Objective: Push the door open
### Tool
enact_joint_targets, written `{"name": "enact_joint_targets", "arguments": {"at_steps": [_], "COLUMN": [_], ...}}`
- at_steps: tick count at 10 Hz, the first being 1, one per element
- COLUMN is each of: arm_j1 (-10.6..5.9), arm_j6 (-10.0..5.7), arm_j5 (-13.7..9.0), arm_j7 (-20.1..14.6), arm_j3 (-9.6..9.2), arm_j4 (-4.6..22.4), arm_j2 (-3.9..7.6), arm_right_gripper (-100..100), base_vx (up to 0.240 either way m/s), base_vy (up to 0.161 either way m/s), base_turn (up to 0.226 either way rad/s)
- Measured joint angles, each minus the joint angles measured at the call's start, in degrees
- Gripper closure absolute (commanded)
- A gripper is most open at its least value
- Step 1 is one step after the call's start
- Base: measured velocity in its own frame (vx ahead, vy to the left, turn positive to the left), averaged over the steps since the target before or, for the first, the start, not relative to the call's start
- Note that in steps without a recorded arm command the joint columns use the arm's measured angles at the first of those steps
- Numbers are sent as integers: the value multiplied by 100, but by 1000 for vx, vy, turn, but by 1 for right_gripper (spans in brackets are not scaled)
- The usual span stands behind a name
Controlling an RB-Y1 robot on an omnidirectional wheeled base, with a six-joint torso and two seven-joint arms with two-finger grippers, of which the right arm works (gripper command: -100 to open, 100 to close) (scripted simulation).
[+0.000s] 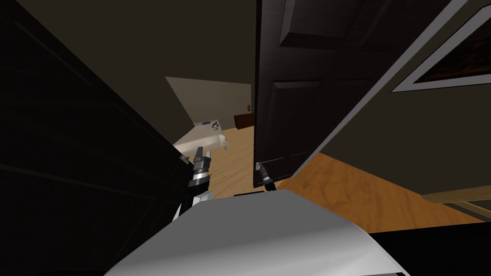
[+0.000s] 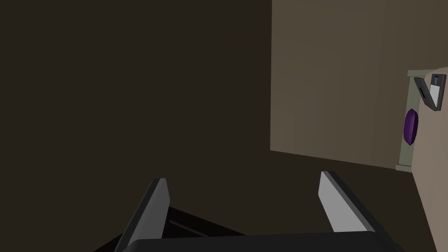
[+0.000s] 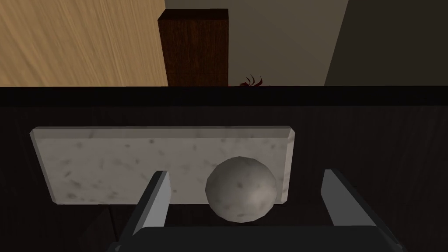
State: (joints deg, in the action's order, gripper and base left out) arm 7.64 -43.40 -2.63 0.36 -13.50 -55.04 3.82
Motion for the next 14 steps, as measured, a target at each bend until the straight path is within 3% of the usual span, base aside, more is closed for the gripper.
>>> {"name": "enact_joint_targets", "arguments": {"at_steps": [6,10,14], "arm_j1": [2,-5,-83], "arm_j6": [28,76,20], "arm_j5": [2,-51,-132], "arm_j7": [2,40,124], "arm_j3": [-2,133,360], "arm_j4": [13,51,154], "arm_j2": [3,43,54], "arm_right_gripper": [100,100,100], "base_vx": [6,147,181], "base_vy": [3,67,63], "base_turn": [-5,-39,-53]}}
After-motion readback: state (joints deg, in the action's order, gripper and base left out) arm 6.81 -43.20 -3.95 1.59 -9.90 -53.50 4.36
